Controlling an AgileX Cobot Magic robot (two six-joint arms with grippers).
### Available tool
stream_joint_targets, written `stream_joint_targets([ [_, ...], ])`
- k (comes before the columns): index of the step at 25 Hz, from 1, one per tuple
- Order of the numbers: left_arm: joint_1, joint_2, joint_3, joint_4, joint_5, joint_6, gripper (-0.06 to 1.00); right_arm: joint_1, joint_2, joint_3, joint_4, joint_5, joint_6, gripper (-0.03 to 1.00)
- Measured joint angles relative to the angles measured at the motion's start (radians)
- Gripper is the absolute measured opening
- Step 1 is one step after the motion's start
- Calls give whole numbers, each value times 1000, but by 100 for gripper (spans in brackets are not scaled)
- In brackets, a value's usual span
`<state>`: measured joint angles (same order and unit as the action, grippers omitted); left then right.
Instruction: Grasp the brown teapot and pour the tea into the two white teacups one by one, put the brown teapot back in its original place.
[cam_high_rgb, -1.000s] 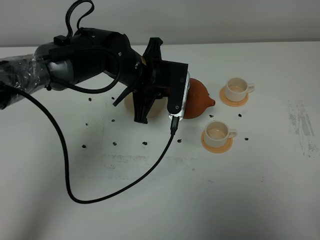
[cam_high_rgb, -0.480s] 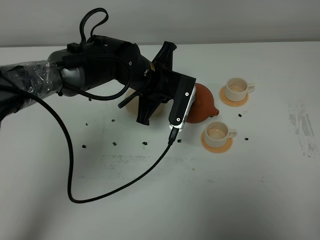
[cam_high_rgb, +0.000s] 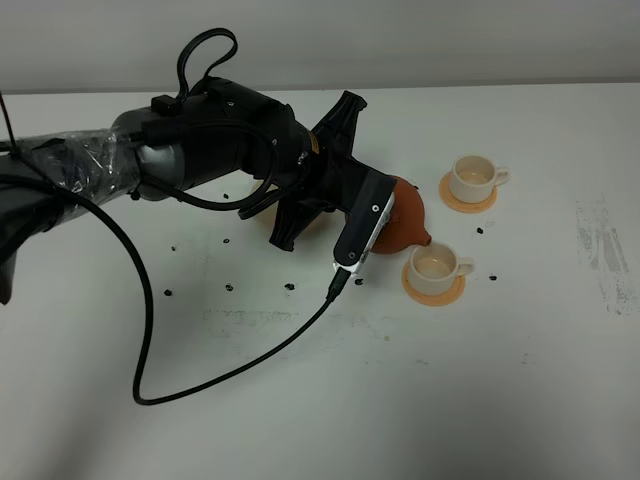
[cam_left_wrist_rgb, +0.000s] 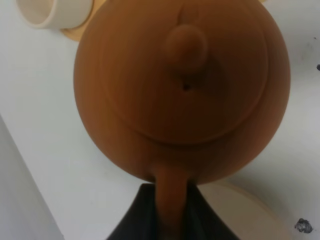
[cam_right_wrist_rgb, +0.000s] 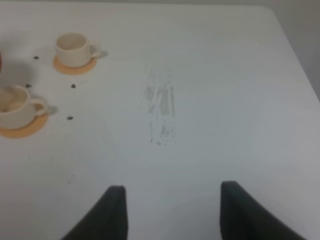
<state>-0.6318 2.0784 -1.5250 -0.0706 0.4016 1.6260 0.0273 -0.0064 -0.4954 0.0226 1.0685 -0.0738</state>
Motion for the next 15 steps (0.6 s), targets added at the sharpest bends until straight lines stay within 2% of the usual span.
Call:
stream_joint_targets([
  [5, -10, 5, 0, 57, -10, 3, 11, 0, 0, 0, 0, 0, 0, 44],
  [11, -17, 6, 0, 71, -28, 3, 11, 0, 0, 0, 0, 0, 0, 44],
  [15, -25, 6, 0, 109, -33, 3, 11, 0, 0, 0, 0, 0, 0, 44],
])
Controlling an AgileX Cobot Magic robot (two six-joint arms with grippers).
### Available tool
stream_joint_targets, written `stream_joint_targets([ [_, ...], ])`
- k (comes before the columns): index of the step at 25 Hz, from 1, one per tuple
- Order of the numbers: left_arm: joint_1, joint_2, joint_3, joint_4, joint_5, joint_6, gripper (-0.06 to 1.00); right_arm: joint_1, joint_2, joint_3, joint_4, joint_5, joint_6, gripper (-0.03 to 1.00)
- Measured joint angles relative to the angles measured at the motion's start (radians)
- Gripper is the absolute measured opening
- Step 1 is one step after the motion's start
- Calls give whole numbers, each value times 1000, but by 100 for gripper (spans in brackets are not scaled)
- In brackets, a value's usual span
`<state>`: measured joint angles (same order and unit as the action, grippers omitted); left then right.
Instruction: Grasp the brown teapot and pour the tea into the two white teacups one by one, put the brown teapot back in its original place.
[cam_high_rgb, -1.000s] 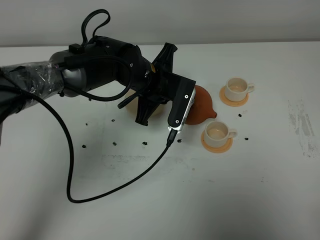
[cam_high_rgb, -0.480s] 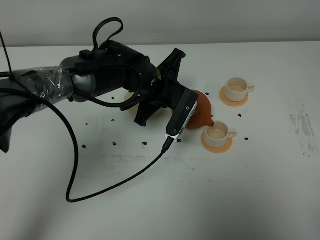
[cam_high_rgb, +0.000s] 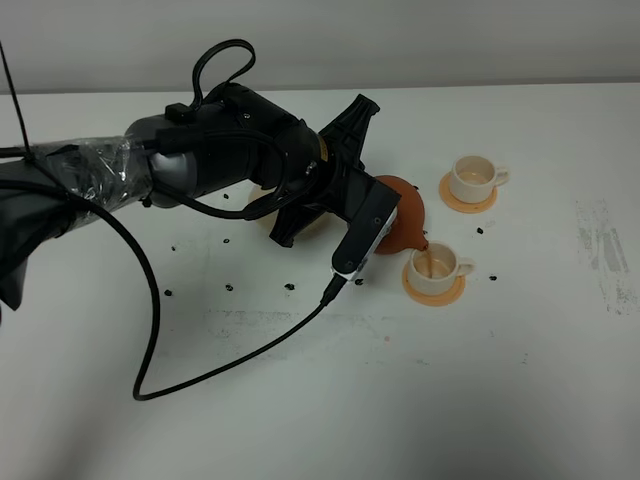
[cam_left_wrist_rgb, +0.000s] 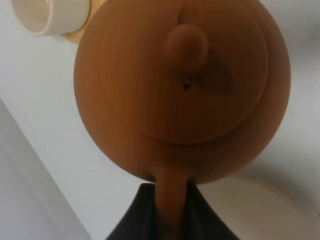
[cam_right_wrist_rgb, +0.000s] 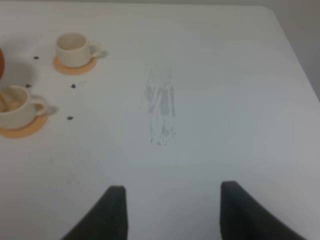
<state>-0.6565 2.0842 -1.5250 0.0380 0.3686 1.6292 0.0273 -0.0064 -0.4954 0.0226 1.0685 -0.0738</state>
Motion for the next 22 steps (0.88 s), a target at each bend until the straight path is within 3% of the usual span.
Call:
stream_joint_targets([
  [22, -13, 0, 0, 58, -56, 41, 11, 0, 0, 0, 0, 0, 0, 44],
])
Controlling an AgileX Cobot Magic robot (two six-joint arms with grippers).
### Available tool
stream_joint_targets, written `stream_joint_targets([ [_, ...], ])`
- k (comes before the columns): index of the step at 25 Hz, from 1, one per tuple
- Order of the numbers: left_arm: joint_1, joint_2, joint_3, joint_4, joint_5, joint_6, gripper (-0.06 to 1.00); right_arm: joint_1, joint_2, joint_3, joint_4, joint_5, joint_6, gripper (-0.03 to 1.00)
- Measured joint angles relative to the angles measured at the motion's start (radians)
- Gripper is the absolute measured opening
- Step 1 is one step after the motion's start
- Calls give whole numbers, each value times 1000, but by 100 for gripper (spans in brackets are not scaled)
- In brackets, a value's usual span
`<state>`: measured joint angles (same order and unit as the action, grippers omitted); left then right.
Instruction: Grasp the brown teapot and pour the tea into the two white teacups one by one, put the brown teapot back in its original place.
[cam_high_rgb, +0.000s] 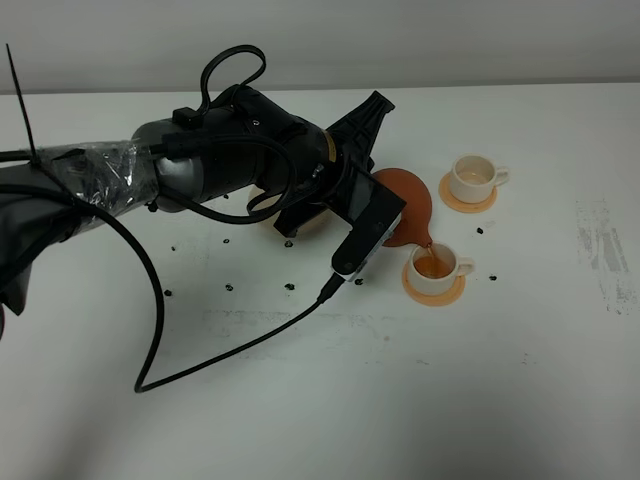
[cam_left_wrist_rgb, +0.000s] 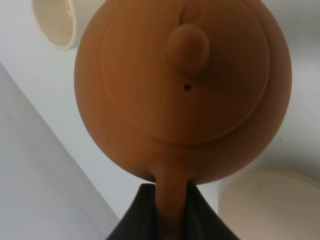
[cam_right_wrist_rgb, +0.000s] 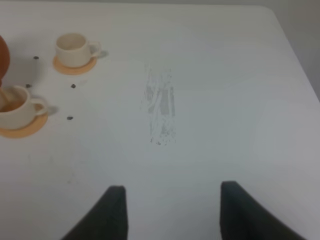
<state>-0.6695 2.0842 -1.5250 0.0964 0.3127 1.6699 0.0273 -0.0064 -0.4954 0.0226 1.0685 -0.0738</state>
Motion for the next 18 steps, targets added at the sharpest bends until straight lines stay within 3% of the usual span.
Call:
stream_joint_targets([
  [18, -10, 0, 0, 79, -12, 9, 11, 0, 0, 0, 0, 0, 0, 44],
])
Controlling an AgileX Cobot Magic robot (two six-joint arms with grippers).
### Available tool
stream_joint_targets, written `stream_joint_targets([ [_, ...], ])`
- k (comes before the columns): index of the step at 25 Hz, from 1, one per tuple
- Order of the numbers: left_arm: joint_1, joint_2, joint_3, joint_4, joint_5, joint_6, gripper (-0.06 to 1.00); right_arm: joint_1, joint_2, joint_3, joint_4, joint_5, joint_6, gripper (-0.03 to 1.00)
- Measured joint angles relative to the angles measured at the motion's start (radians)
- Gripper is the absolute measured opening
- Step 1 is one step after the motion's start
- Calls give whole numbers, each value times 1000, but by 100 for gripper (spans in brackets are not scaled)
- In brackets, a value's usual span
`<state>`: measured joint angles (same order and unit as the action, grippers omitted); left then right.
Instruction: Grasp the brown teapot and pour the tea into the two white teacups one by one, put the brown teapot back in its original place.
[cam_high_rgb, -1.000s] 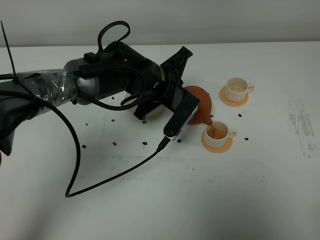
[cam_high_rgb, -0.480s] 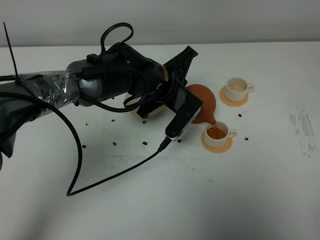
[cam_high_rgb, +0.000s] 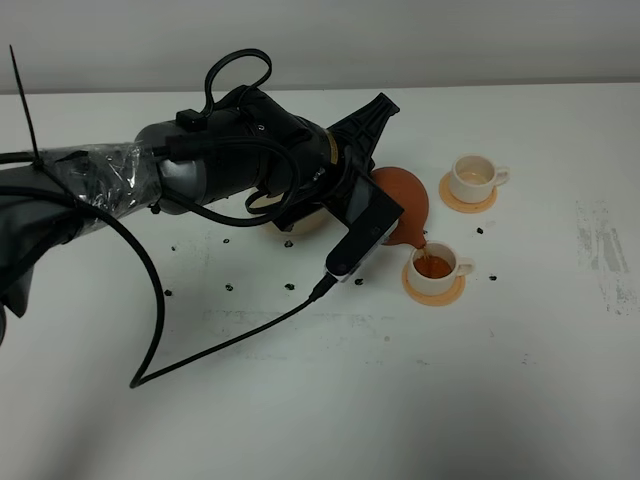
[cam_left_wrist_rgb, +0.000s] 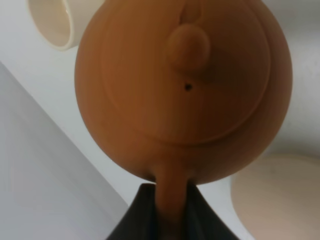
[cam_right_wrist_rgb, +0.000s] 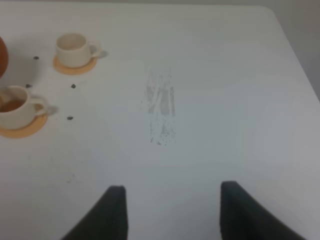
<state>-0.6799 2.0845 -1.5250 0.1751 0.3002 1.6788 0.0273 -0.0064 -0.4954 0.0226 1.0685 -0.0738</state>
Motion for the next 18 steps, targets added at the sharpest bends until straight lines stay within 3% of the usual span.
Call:
stream_joint_targets([
  [18, -8, 1, 0, 51, -25, 3, 11, 0, 0, 0, 0, 0, 0, 44],
])
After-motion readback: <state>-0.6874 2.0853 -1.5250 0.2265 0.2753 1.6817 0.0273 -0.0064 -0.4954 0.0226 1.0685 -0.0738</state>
